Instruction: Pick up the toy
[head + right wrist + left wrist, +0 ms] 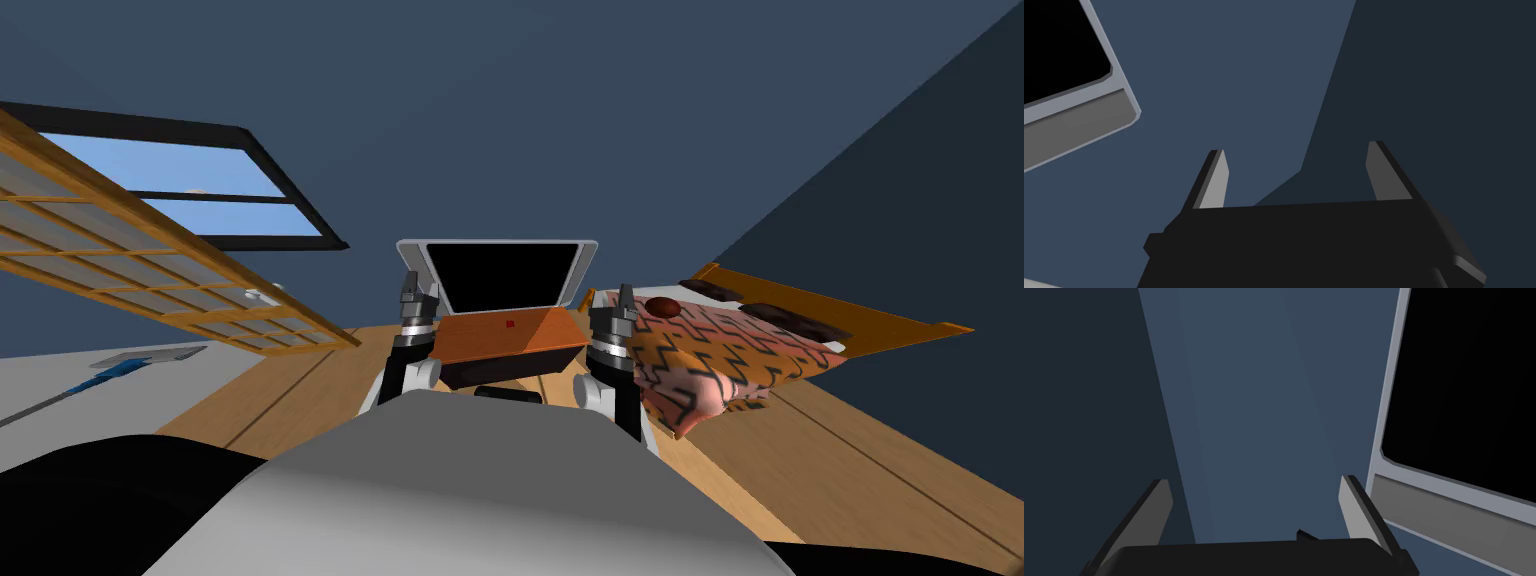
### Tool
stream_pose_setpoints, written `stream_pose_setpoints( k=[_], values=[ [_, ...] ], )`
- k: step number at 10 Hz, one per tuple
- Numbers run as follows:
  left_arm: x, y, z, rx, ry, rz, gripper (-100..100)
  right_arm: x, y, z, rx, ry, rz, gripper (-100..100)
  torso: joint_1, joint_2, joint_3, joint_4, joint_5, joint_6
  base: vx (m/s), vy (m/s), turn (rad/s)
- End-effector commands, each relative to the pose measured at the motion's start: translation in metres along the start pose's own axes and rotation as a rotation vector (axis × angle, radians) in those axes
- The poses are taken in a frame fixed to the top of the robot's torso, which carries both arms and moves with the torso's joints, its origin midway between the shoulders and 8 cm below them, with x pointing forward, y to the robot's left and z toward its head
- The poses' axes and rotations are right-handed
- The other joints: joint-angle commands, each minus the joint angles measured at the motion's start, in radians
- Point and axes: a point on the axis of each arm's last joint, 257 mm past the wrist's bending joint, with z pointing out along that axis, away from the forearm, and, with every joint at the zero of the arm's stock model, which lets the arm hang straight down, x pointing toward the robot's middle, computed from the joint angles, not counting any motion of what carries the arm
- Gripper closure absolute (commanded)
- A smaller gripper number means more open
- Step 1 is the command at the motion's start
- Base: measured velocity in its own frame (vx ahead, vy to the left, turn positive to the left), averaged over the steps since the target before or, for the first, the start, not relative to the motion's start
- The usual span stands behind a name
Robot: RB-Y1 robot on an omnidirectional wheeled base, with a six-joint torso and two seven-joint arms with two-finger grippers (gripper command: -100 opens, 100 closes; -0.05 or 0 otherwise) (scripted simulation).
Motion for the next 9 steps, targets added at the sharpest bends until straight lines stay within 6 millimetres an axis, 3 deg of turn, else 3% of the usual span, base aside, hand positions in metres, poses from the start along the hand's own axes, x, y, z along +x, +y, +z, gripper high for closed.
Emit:
stream_pose_setpoints(
  k=[1,5,6,9],
  values=[
    [0.001,0.014,-0.003,-0.04,0.025,-0.003,-100,0.0,0.0,0.0,0.0,0.0,0.0,0,0.0,0.0,0.0,0.0,0.0,0.0,-0.001,-0.015,-0.165],
    [0.0,0.065,-0.017,-0.187,0.075,-0.025,-100,0.0,0.0,0.0,0.0,0.0,0.0,0,-0.002,0.0,0.0,0.0,0.0,0.0,-0.002,-0.03,-0.232],
    [0.0,0.065,-0.017,-0.187,0.075,-0.025,-100,0.0,0.0,0.0,0.0,0.0,0.0,0,-0.002,0.0,0.0,0.0,0.0,0.0,-0.001,-0.02,-0.086],
    [-0.008,0.12,-0.039,-0.352,0.102,-0.053,-100,0.0,0.0,0.0,0.0,0.0,0.0,0,-0.002,0.0,0.0,0.0,0.0,0.0,0.007,-0.039,-0.276]
  ],
)
